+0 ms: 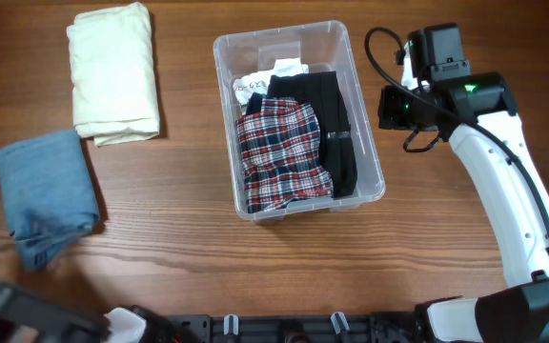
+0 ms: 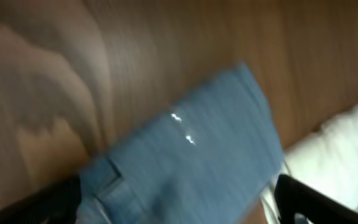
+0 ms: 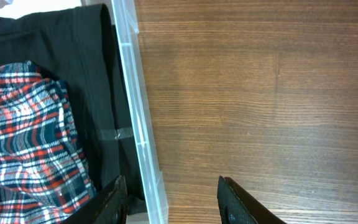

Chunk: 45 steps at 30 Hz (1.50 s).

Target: Pack container

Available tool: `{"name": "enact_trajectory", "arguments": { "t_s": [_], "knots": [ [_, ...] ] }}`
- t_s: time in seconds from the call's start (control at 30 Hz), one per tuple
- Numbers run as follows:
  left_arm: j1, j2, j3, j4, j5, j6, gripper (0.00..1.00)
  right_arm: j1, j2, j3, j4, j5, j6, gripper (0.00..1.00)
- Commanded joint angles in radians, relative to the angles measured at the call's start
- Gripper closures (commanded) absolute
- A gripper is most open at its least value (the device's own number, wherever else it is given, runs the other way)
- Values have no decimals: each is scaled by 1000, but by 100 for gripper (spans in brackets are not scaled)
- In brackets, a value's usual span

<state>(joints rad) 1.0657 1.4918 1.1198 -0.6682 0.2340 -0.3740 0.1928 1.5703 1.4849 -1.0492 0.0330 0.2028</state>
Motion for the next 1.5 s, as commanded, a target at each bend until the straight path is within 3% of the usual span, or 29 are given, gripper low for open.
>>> {"name": "enact_trajectory", "arguments": {
  "t_s": [0.0,0.2,0.33,0.47,0.57,0.63,0.77,0.87,1.0,1.23,1.37,1.4,1.47],
  "knots": [
    [71,140,6,67,3,-23,0,-1,10,-6,-3,-12,-19,53],
    [75,409,6,210,259,159,0,-1,10,-6,-6,-34,-3,52],
    [26,513,6,217,384,159,0,-1,10,-6,-4,-35,10,52],
    [-76,513,6,154,386,158,1,-1,10,-6,-3,-35,10,52],
    [-112,513,6,77,387,158,29,0,10,-6,-3,-37,10,52],
    [-114,513,6,27,404,158,68,-1,10,-6,2,-62,10,52],
    [-115,512,6,-2,527,158,94,-1,10,-6,8,-84,10,52],
    [-131,492,6,-22,681,167,96,-1,10,-6,8,-84,10,52],
    [-183,394,6,-36,750,181,96,0,10,-6,9,-87,10,52],
    [-338,-121,6,-56,757,72,96,0,10,-6,14,-87,10,52],
    [-565,-392,6,153,711,-119,96,0,10,-6,19,-87,8,52],
    [-716,-451,6,298,667,-136,96,0,10,-6,18,-87,18,52],
    [-879,-439,6,434,655,-98,96,-1,10,-6,16,-87,34,52]
  ]
}}
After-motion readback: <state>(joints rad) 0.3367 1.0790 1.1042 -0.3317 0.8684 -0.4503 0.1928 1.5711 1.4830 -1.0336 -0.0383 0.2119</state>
